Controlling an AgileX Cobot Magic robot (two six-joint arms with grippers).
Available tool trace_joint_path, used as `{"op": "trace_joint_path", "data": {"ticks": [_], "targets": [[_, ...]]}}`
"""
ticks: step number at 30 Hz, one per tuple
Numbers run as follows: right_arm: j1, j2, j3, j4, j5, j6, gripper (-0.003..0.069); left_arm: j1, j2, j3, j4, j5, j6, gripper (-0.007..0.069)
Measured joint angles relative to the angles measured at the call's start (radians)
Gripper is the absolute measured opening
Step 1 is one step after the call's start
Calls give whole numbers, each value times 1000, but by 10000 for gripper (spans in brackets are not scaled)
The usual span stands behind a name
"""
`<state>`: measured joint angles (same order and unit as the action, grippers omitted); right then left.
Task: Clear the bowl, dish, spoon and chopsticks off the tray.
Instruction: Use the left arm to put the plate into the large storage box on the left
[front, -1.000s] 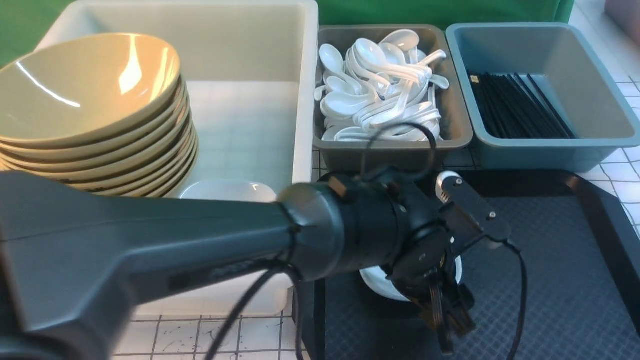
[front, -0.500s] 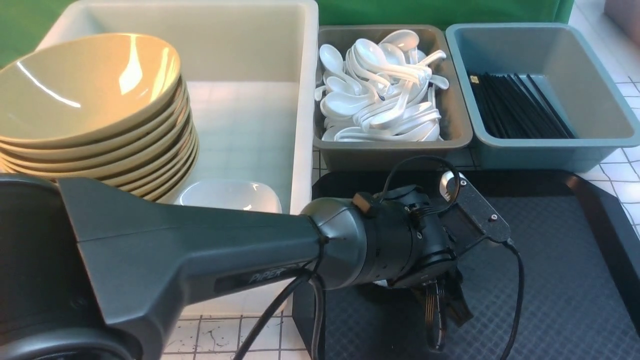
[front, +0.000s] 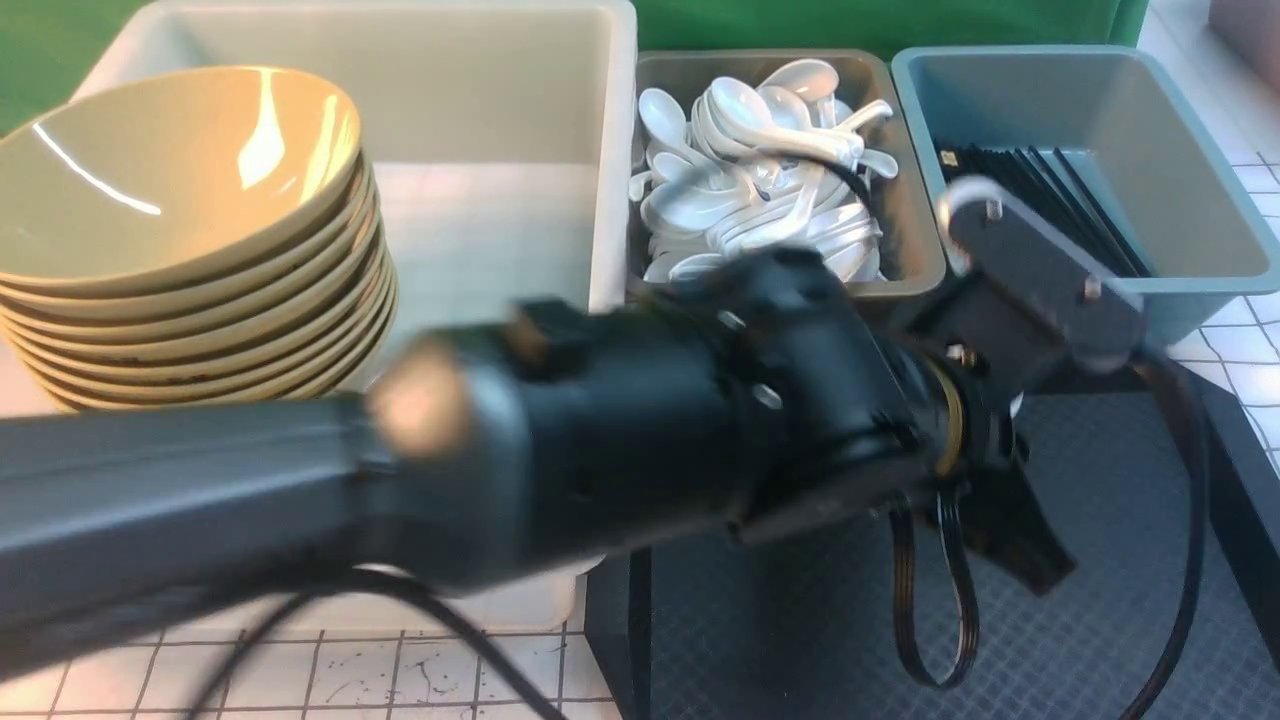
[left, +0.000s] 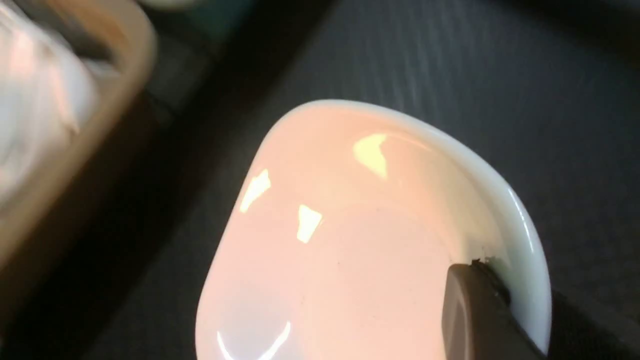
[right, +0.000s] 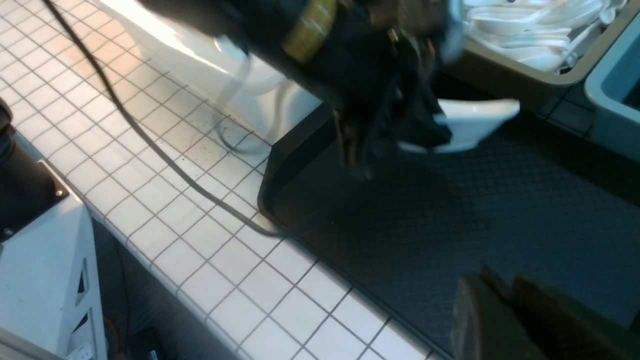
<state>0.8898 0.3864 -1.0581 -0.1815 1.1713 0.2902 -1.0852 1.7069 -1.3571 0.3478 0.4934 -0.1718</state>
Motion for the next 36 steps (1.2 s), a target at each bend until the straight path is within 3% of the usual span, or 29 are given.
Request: {"op": "trace_joint_path", "data": {"ticks": [7,14,23,26,36], "targets": [[0,11,0,-8,-4,3,78,22,-209,1,25,147,0,15],[0,106,0,-8,-79,-47,78,174,-321,117,61,379,34,15],[0,191,1,-1,-88,-84,86,312,-360,350,74,288,86,15],[0,193,1,8,-88,-84,89,355,-360,401,130,234,90,15],[0,193,1,22,-86,-86,89,379,-360,512,157,91,184,15]]}}
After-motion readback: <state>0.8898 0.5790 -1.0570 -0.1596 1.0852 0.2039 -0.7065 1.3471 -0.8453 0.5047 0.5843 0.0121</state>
